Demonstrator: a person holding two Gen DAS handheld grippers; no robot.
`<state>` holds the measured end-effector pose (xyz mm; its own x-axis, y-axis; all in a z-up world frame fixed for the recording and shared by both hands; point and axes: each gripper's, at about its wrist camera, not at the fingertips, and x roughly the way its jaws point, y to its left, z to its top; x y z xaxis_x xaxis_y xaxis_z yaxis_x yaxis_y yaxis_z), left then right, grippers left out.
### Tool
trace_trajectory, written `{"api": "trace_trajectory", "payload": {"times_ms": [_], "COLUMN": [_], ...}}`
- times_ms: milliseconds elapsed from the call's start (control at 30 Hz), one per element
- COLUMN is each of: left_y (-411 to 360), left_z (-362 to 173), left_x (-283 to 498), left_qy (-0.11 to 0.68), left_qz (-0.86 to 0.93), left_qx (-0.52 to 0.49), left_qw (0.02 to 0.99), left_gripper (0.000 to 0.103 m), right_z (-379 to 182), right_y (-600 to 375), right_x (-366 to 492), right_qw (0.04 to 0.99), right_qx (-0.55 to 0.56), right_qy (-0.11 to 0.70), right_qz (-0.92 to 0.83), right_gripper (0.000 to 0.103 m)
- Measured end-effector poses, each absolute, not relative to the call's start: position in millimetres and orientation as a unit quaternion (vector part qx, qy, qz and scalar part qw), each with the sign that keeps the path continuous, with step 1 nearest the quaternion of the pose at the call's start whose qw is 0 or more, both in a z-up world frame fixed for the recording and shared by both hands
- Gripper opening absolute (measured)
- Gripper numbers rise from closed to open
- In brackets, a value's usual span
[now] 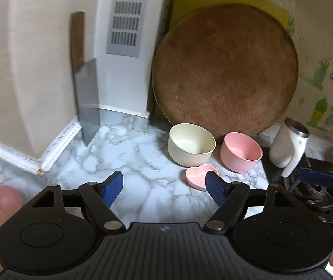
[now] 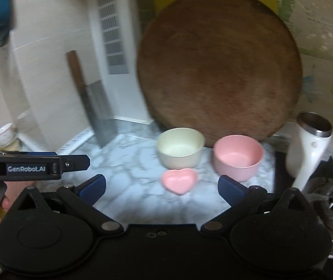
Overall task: Organize plates and bowls
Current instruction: 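Move both tools toward the cream bowl beside the pink bowl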
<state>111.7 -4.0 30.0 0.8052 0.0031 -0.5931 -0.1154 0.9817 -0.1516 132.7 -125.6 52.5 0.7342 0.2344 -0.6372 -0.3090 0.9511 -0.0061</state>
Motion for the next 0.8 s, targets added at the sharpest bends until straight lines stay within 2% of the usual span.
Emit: {"api": "trace_trajectory", "payload": {"times_ms": [167, 433, 633, 800], "left_y": [-13.0, -9.8, -8.3, -2.5], "left_z": [19.7, 0.2, -11.4, -23.4], "left_x": [156.2, 218.4, 258.8, 289.1], "left_qy": [0.327, 0.347, 0.355, 0.379], "left_qz": [0.031, 0.046, 0.055, 0.061], "left_qx": [-0.084, -0.091, -0.085, -0.101], "left_qw": [0.941, 0.932, 0.929, 0.918], "left_gripper": [0.077, 0.077, 0.077, 0.077], "right_z": [46.8, 28.1, 12.1, 5.4], "right_y": [-138.8, -142.6, -139.3, -134.1], "right_x": [168.1, 245.2, 291.7, 324.3], "right_qw": [0.932, 0.916, 0.908, 0.903], "right_qx": [-0.058, -0.033, -0.037, -0.041], "right_qy": [0.329, 0.374, 0.398, 0.411], "right_qz": [0.142, 0.142, 0.127, 0.119], "right_gripper": [0.102, 0.099, 0.091, 0.078]}}
